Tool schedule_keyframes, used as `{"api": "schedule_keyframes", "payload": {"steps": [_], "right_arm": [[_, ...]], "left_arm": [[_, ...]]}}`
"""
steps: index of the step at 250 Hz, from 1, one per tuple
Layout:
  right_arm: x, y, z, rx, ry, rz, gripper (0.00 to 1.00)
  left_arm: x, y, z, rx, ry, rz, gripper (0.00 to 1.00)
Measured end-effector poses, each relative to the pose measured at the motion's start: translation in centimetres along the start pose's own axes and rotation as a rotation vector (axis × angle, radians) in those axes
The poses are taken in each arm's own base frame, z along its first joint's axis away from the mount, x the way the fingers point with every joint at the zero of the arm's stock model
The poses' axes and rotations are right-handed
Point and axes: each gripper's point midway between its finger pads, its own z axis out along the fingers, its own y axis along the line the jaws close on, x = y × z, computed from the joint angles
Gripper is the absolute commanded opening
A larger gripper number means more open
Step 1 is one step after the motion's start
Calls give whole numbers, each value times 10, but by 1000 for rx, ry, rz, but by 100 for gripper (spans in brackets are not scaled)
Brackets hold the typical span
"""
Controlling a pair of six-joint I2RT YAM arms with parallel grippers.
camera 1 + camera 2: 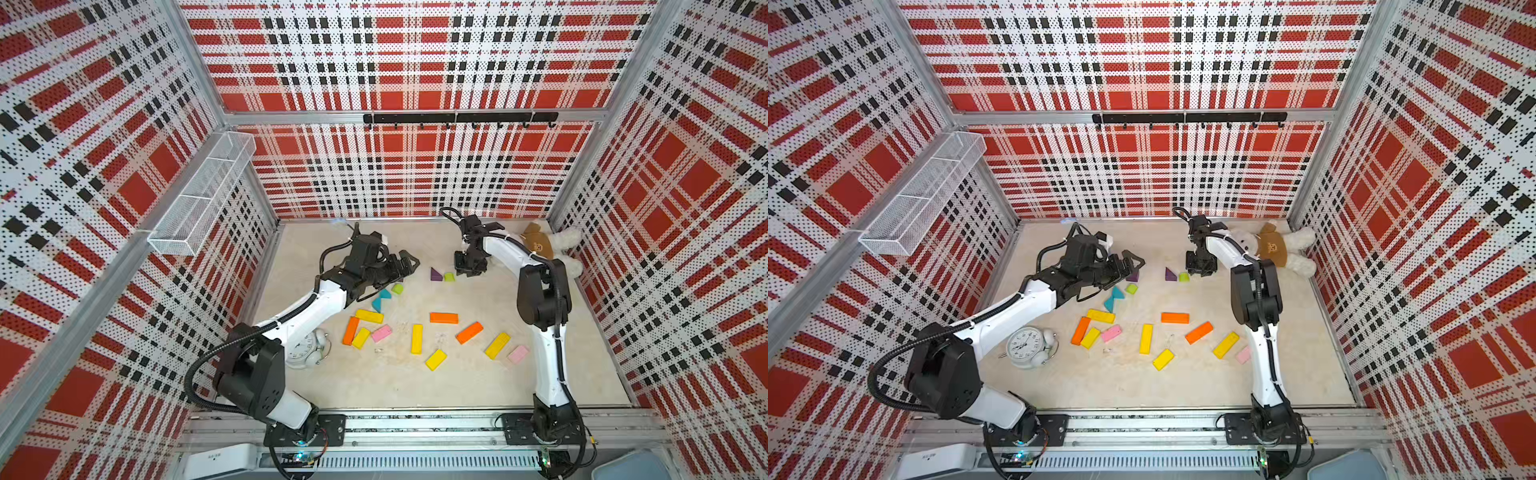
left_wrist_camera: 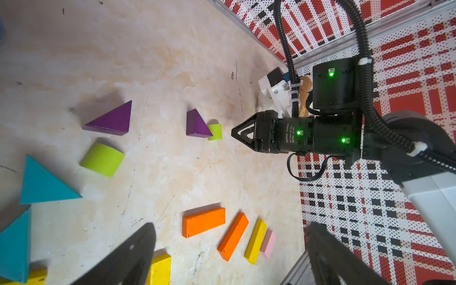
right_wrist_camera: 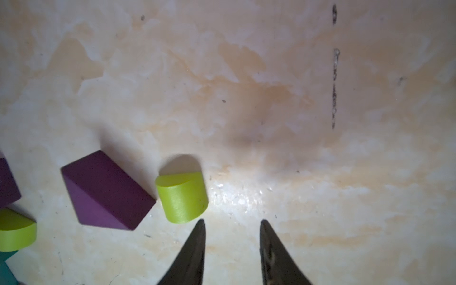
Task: Assemble a carrot with building blocks
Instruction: Assemble the building block at the center of the board.
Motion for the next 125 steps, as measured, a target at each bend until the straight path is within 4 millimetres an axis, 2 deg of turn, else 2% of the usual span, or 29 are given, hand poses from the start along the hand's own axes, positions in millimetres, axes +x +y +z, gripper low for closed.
{"api": "schedule_keyframes", "payload": {"steps": [88, 125], "right_arm": [[7, 2, 19, -2, 38, -3, 38], [7, 3, 20, -8, 42, -3, 38]], "left_arm": [[0, 0, 0, 0, 1, 1, 97], [0, 0, 0, -1, 0, 0, 97]]}}
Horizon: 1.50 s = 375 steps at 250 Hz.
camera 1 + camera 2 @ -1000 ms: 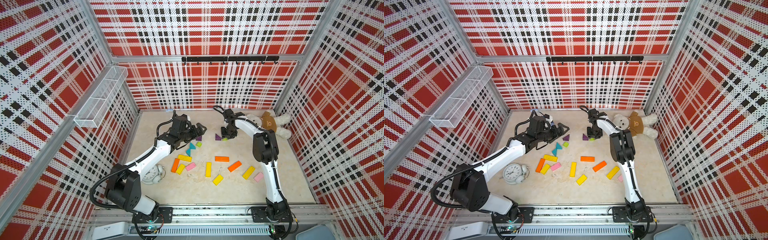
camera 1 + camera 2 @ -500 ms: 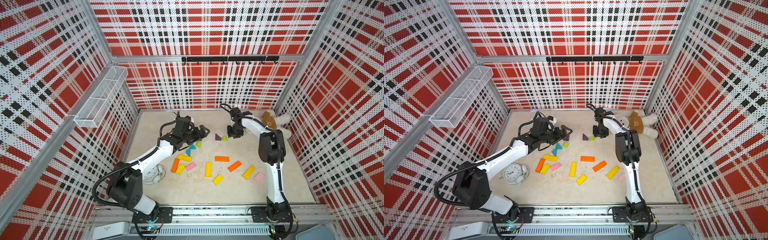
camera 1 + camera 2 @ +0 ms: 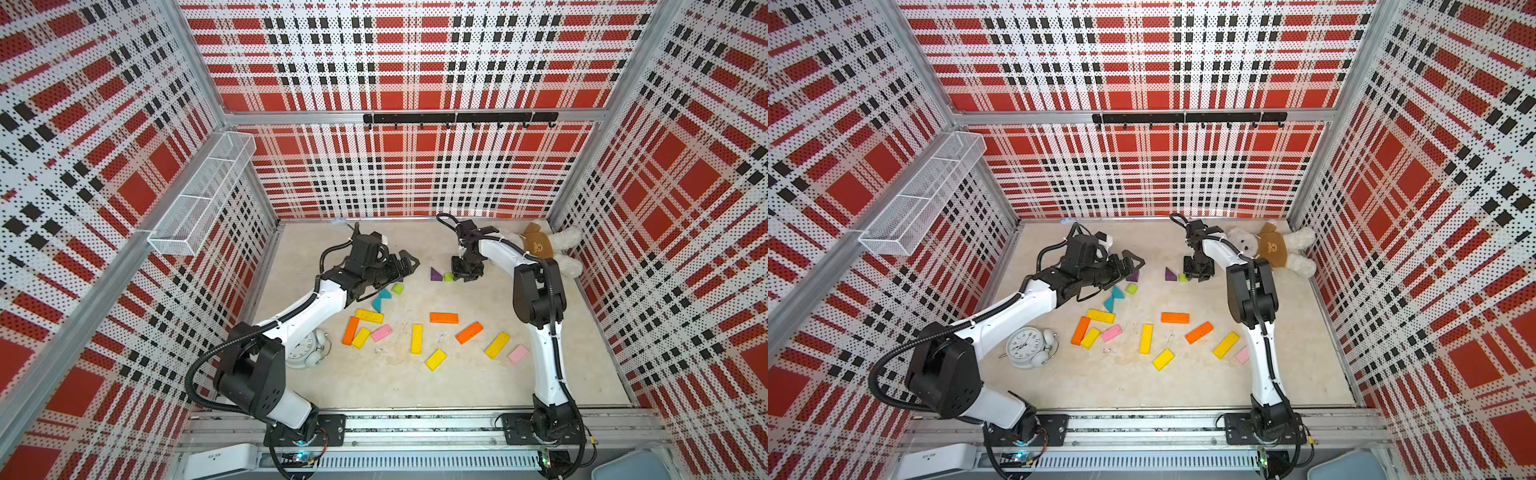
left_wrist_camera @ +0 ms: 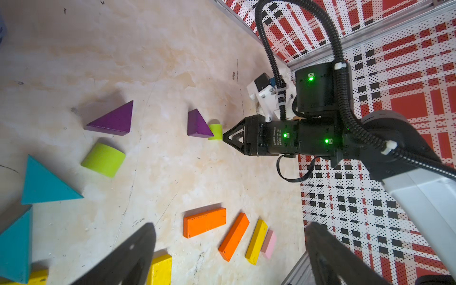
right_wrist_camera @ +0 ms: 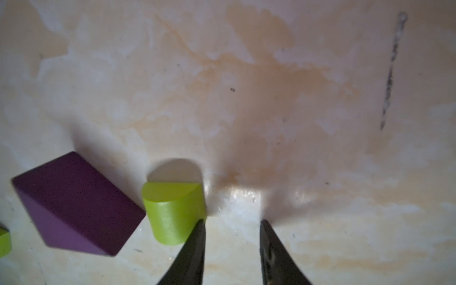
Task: Assemble a carrot with building blocks
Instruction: Assemble the building block at the center of the board.
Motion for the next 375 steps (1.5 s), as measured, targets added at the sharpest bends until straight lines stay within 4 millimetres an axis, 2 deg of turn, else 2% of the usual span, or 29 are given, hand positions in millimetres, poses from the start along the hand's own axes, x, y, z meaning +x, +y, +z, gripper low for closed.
{"api": "schedule_keyframes", "payload": {"steps": [188, 375], "right_arm": [[-2, 6, 0, -21, -7, -5, 40], [-6, 8, 1, -24, -12, -7, 45]], "left_arm": [[-1, 1, 0, -1, -2, 1, 97], [-4, 3, -1, -5, -9, -3, 97]]}}
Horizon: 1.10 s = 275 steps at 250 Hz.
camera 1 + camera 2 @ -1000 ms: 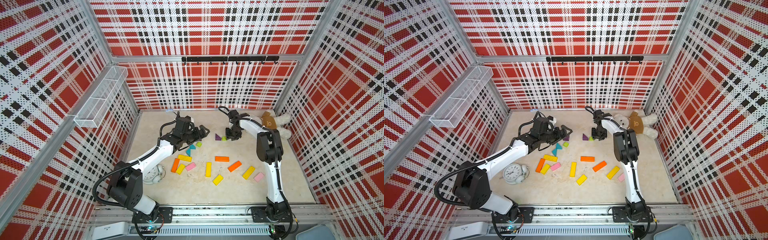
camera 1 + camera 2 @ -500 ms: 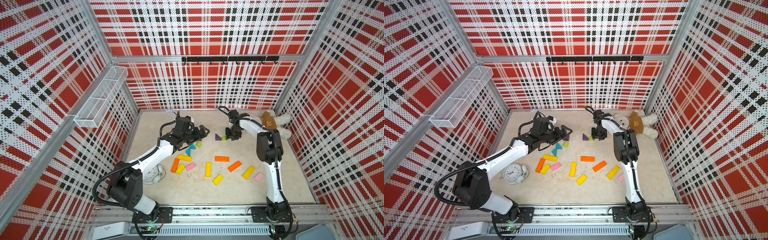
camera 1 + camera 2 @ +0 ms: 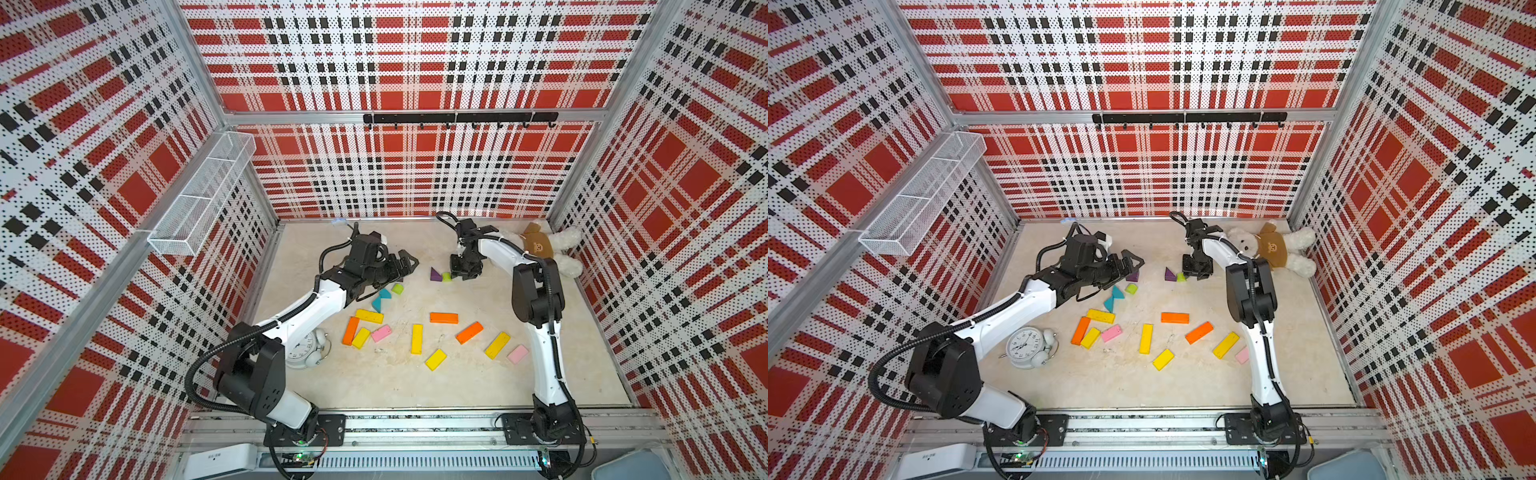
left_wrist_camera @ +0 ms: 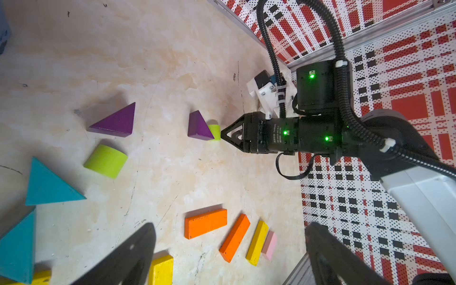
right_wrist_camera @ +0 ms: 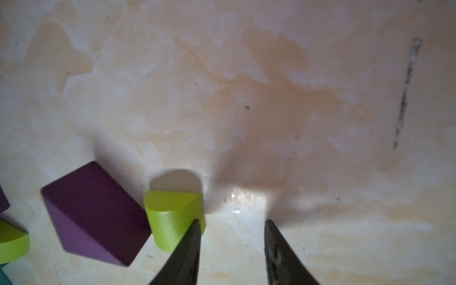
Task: Assemble a carrot with building blocks
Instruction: Assemble the building block at the center of the board, then pick up the building block from the center of the board.
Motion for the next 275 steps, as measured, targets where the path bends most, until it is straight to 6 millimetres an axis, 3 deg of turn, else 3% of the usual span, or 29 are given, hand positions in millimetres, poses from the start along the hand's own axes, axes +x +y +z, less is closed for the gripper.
{"api": "schedule_keyframes", "payload": {"steps": [36, 65, 81, 112, 156, 203, 275], "right_arm": [[-3, 0, -5, 21, -18, -13, 48], [-4, 13, -18, 30, -53, -53, 51], [-4, 32, -31, 25, -86, -98, 53], [-6, 91, -54, -30, -175, -202, 57], [3, 158, -69, -106, -234, -310, 63], [2, 190, -50, -139, -236, -336, 70], [2, 199, 4, -129, -180, -325, 75]], "left_arm": [[-7, 6, -2, -9, -15, -11, 97], [-23, 19, -8, -29, -50, -36, 97], [-35, 29, -13, -45, -76, -55, 97], [-62, 51, -29, -81, -149, -93, 97], [-95, 76, -57, -127, -256, -132, 97], [-108, 87, -69, -150, -301, -148, 97], [-107, 87, -69, -151, -297, -151, 97]]}}
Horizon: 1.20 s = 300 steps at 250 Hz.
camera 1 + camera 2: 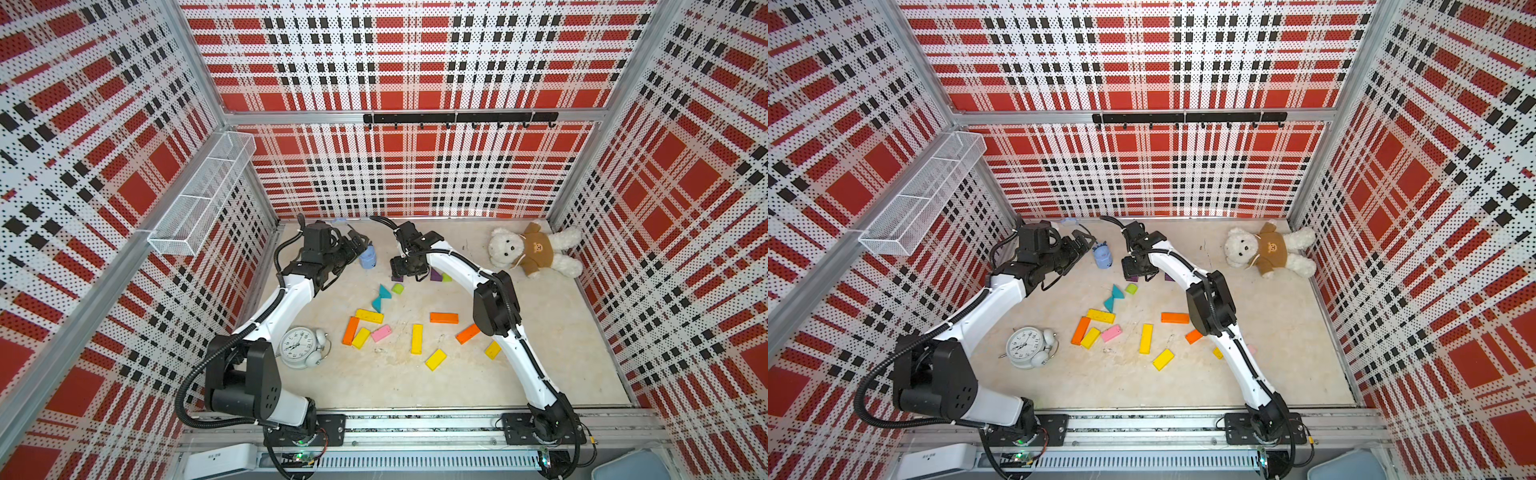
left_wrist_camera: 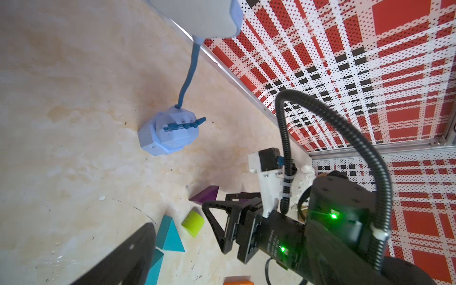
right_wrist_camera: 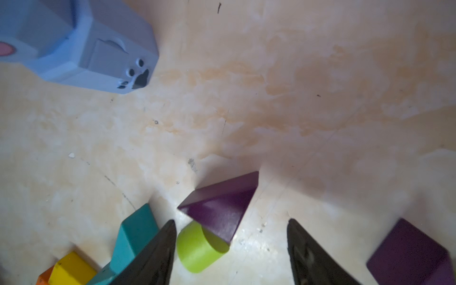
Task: Assemble a carrot with building blocks
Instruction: Pick up the building block from the center of the board.
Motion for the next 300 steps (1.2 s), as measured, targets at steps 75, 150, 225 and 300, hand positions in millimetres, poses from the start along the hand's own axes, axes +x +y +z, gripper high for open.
{"api": "schedule_keyframes", "payload": {"steps": [75, 150, 225, 300], "right_arm": [[-10, 8, 9, -11, -26, -8, 76], [-9, 11, 17, 12, -31, -17, 73], [-1, 23, 25, -22, -9, -45, 71], [0, 29, 26, -17, -15, -92, 62]], "left_arm": [[1, -1, 0, 4, 6, -1, 97], [2, -2, 0, 8, 10, -2, 97], [3, -2, 0, 11, 14, -4, 97], [3, -2, 0, 13, 15, -4, 97]]}}
